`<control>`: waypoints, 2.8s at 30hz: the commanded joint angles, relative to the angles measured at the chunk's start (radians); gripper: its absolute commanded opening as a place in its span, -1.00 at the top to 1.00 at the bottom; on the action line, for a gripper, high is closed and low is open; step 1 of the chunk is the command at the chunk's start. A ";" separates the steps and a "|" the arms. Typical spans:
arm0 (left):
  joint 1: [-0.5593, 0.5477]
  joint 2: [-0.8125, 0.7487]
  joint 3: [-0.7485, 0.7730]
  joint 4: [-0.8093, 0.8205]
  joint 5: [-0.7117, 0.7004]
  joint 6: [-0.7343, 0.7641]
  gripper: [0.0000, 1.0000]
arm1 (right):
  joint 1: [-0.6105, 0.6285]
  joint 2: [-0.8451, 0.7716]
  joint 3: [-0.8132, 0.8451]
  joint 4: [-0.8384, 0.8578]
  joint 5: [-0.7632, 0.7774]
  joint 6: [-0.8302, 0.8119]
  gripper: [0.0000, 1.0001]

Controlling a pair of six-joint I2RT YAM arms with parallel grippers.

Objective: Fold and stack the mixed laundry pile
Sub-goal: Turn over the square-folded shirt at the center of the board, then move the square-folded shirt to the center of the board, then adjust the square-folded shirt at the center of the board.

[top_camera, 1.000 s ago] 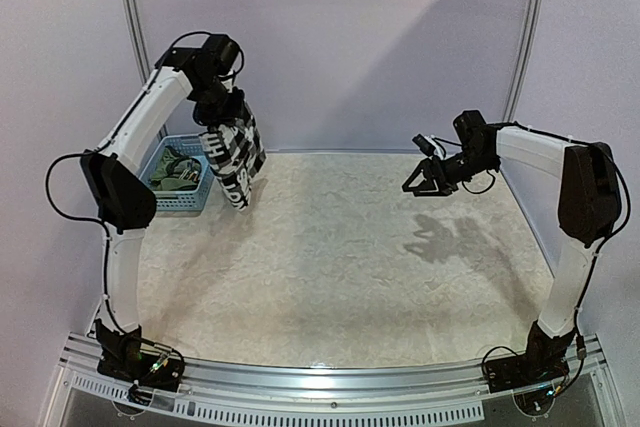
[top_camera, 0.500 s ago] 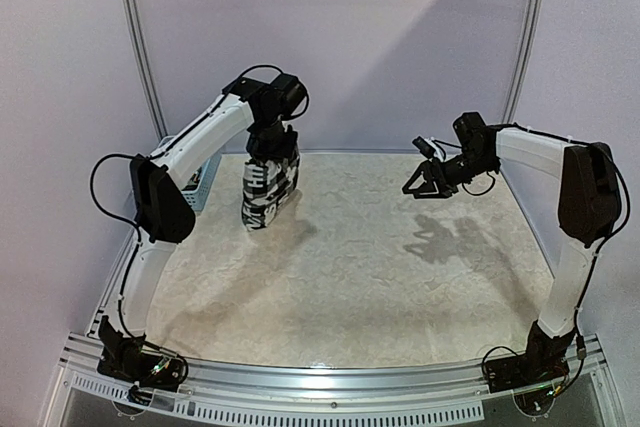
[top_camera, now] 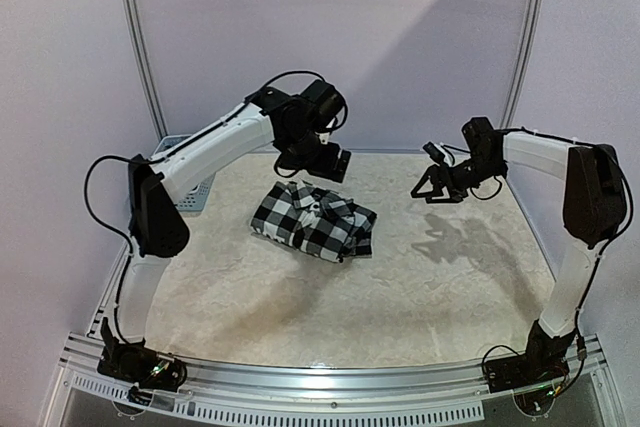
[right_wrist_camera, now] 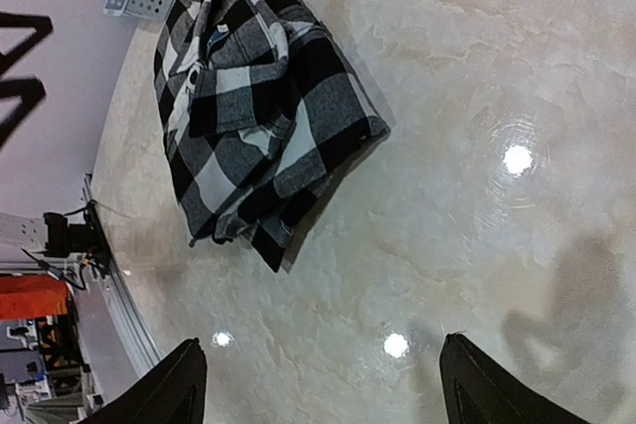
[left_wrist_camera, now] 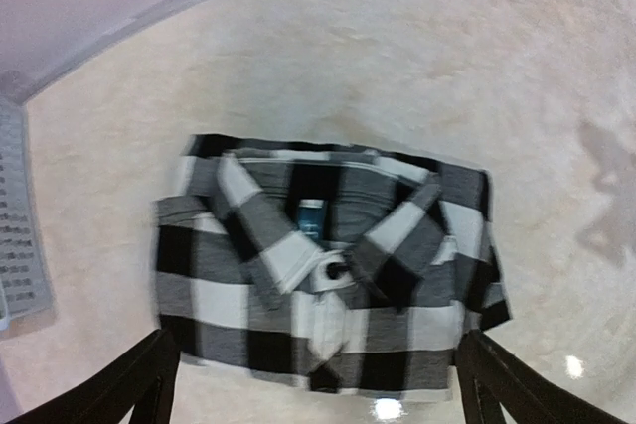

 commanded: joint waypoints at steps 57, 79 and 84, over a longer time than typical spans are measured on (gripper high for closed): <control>0.113 -0.274 -0.927 0.814 0.482 -0.189 -0.01 | 0.061 0.284 0.105 -0.026 0.183 -0.073 0.17; 0.244 -0.357 -0.967 0.696 0.480 -0.132 -0.12 | 0.053 0.204 0.232 0.065 -0.024 -0.102 -0.42; 0.271 -0.273 -0.932 0.739 0.642 -0.168 0.02 | 0.077 0.331 0.329 0.010 -0.055 -0.102 -0.37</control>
